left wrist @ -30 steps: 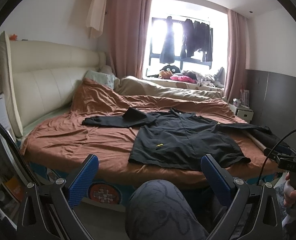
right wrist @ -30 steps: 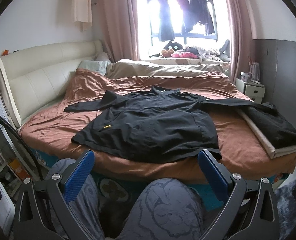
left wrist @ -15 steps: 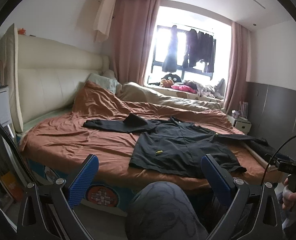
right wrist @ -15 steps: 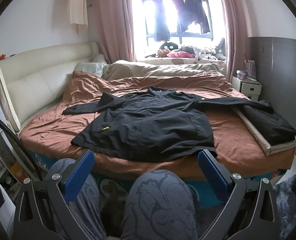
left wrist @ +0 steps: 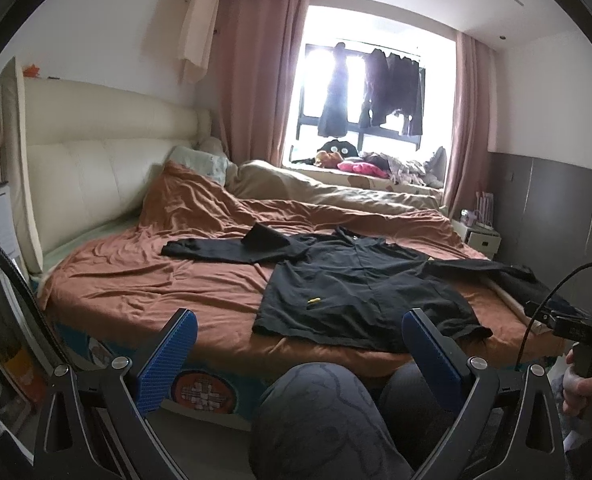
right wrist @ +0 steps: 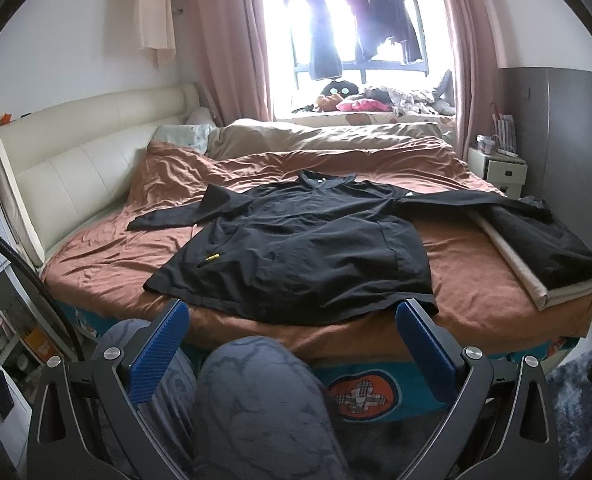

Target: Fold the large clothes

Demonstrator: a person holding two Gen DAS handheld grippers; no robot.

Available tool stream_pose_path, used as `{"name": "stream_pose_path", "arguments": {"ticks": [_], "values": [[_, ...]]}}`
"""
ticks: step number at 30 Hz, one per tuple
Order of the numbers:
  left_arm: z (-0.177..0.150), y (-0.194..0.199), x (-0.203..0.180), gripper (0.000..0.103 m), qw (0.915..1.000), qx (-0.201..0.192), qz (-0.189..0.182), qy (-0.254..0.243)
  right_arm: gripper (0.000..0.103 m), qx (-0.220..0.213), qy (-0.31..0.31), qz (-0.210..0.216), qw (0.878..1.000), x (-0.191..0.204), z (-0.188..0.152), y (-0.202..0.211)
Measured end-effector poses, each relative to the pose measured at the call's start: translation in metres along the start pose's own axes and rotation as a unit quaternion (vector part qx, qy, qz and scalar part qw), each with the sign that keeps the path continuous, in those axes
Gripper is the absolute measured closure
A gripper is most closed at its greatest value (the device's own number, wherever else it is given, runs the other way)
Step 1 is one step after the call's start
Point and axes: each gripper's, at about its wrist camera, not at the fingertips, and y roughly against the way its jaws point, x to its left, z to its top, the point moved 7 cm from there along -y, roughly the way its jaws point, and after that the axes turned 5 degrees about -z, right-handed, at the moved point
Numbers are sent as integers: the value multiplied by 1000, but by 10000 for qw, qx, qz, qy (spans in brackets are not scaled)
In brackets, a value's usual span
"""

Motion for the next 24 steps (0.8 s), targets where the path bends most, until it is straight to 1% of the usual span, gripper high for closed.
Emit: {"name": "stream_pose_path", "arguments": {"ticks": [6, 14, 19, 24], "values": [[0, -1, -5, 0, 9999, 63, -5, -87, 0, 45, -54, 4, 10000, -2, -4, -2], [5, -6, -9, 0, 9999, 14, 3, -150, 0, 12, -64, -2, 10000, -2, 1, 0], [6, -19, -7, 0, 9997, 109, 81, -181, 0, -44, 28, -123, 9999, 1, 5, -6], [8, -36, -2, 0, 9998, 154, 29, -89, 0, 112, 63, -11, 9999, 7, 12, -25]]}}
